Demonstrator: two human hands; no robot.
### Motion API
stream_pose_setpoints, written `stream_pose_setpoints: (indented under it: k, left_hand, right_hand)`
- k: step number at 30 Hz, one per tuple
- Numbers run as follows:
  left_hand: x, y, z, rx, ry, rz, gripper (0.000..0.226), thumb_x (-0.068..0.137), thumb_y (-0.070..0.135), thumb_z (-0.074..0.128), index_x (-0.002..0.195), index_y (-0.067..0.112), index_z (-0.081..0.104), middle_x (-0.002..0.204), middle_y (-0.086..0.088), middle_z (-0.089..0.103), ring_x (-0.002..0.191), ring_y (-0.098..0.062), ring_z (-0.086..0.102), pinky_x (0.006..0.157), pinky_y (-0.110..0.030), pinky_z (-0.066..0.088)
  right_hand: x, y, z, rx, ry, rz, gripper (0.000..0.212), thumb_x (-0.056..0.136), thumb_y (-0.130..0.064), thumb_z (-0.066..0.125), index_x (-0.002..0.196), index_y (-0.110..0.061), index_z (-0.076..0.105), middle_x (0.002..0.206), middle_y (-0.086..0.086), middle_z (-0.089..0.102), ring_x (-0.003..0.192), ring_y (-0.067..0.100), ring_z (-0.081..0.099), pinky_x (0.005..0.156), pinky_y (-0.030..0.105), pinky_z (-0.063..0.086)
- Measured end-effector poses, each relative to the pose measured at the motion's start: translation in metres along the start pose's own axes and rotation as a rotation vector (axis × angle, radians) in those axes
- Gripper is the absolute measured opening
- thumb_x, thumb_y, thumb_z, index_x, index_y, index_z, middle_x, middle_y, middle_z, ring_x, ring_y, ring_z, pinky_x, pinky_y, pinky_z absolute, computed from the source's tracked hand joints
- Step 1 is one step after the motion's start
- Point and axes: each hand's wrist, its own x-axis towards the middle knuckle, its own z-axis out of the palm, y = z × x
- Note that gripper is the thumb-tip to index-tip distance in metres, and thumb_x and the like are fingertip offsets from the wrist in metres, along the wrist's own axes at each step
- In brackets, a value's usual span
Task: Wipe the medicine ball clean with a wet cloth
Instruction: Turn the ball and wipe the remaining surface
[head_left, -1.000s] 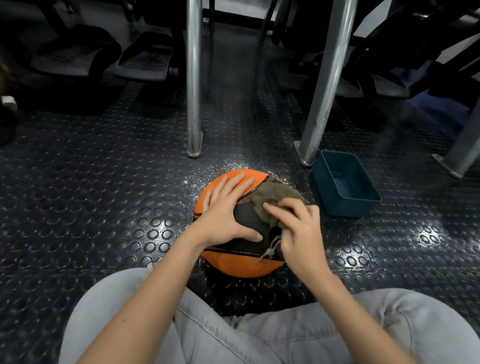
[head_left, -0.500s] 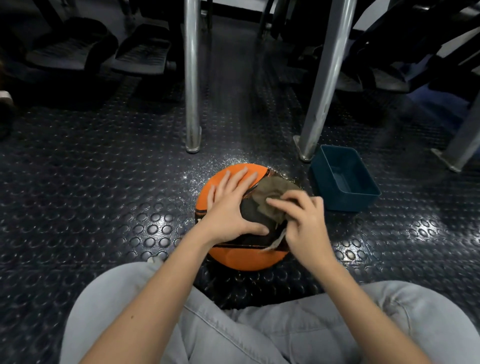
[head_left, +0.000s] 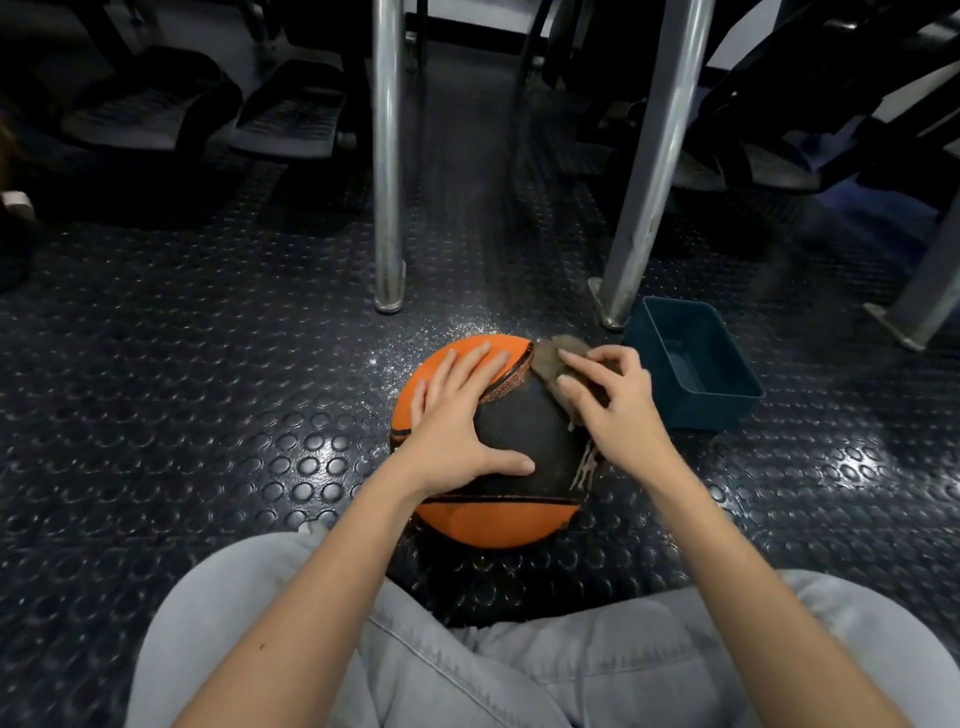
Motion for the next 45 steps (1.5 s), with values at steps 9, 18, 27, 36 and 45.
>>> stream_pose_setpoints:
  k: [9, 18, 27, 36, 45]
  left_hand:
    - [-0.002, 0.000, 0.000, -0.004, -0.001, 0.020, 0.109, 0.059, 0.039, 0.086, 0.144, 0.043, 0.018, 0.152, 0.026, 0.007, 0.141, 0.001, -0.009, 0.112, -0.030, -0.013]
    - [0.002, 0.004, 0.008, 0.051, 0.004, 0.025, 0.107, 0.064, 0.047, 0.081, 0.146, 0.042, 0.012, 0.153, 0.025, 0.002, 0.142, -0.002, -0.013, 0.111, -0.030, -0.016]
    - [0.000, 0.001, 0.005, 0.037, 0.036, 0.014, 0.108, 0.063, 0.044, 0.082, 0.147, 0.038, 0.015, 0.152, 0.026, 0.004, 0.142, -0.001, -0.009, 0.111, -0.027, -0.012]
    - [0.000, -0.005, 0.003, -0.005, 0.052, 0.015, 0.109, 0.058, 0.043, 0.086, 0.145, 0.040, 0.020, 0.149, 0.028, 0.010, 0.138, 0.005, -0.003, 0.116, -0.033, -0.003]
    - [0.004, -0.010, 0.013, 0.010, 0.025, 0.111, 0.094, 0.050, 0.076, 0.061, 0.129, 0.064, 0.011, 0.136, 0.050, -0.002, 0.130, 0.021, -0.013, 0.112, -0.040, -0.018]
  right_hand:
    - [-0.041, -0.017, 0.010, -0.221, 0.102, -0.344, 0.029, 0.090, -0.031, 0.054, 0.106, -0.013, 0.069, 0.105, -0.002, 0.061, 0.090, 0.018, 0.040, 0.086, 0.008, 0.026]
    - [0.011, 0.007, 0.010, -0.176, 0.101, 0.032, 0.028, 0.097, -0.025, 0.050, 0.119, -0.015, 0.064, 0.116, 0.002, 0.060, 0.100, 0.024, 0.043, 0.081, 0.021, 0.024]
    - [0.016, -0.006, 0.005, -0.132, 0.071, -0.105, 0.020, 0.092, -0.020, 0.059, 0.106, -0.015, 0.071, 0.099, -0.002, 0.062, 0.095, 0.024, 0.051, 0.086, 0.018, 0.031]
    - [-0.015, -0.025, 0.007, -0.213, 0.079, -0.288, 0.019, 0.089, -0.020, 0.060, 0.102, -0.015, 0.073, 0.096, -0.005, 0.063, 0.085, 0.020, 0.042, 0.076, 0.014, 0.027]
    - [0.020, -0.001, 0.006, -0.170, 0.183, 0.005, 0.018, 0.091, -0.015, 0.059, 0.103, -0.013, 0.072, 0.097, 0.000, 0.064, 0.090, 0.027, 0.050, 0.081, 0.025, 0.033]
